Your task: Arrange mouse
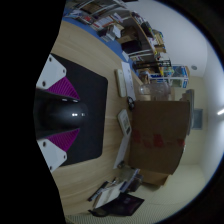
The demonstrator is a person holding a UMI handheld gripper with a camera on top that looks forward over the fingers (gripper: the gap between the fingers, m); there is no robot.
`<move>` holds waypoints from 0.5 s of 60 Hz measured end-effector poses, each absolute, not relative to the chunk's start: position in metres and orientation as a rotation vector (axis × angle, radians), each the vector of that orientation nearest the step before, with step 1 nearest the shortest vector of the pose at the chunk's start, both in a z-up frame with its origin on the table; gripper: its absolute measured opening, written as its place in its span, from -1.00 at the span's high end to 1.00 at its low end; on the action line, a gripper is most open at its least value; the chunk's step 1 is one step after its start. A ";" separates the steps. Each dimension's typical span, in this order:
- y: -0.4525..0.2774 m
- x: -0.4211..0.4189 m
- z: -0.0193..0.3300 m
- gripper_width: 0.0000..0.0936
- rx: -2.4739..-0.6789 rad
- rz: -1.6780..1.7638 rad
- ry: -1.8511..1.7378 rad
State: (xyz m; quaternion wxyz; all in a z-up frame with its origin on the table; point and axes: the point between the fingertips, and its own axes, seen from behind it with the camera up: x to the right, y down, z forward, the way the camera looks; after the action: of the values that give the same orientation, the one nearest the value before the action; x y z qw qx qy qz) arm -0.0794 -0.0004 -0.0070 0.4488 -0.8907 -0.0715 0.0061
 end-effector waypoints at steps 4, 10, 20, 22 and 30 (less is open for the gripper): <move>-0.009 -0.077 -0.009 -0.33 -2.281 0.055 -0.124; -0.023 -0.080 0.012 -0.83 -2.312 0.127 -0.103; -0.077 -0.080 0.072 -0.80 -2.298 0.190 -0.143; -0.092 -0.078 0.082 -0.80 -2.300 0.203 -0.138; -0.144 -0.049 0.116 -0.80 -2.298 0.191 -0.069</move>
State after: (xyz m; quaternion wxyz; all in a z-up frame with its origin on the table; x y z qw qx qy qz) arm -0.0490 -0.1438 0.1158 0.4053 -0.9106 -0.0275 0.0757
